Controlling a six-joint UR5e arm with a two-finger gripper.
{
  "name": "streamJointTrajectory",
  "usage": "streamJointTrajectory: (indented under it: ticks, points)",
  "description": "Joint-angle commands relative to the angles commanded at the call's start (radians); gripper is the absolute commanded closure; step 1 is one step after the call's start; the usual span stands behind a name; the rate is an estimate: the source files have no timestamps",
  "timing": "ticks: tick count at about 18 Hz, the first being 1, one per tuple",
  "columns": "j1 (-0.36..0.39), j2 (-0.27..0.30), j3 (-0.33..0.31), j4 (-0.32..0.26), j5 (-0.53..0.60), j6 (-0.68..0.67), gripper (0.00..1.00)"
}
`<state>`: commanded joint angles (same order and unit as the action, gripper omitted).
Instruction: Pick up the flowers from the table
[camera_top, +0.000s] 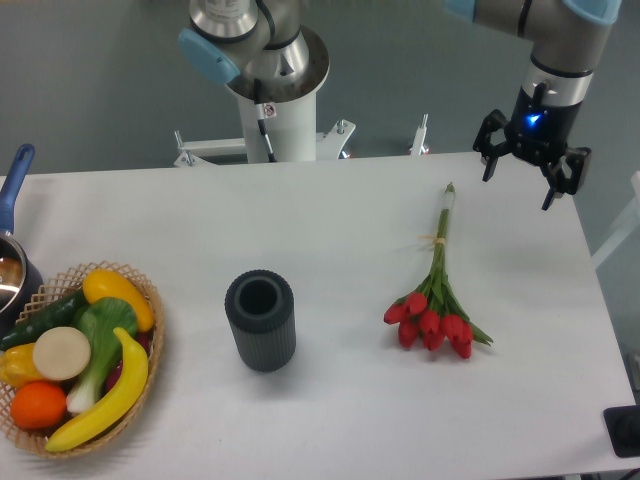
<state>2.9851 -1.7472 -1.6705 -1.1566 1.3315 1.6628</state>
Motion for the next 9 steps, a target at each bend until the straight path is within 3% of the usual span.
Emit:
streamJointTrajectory:
  ticks: [9]
  points:
    - [-0.005, -0.003, -0.032, 0.002, 0.031, -0.021, 0.0]
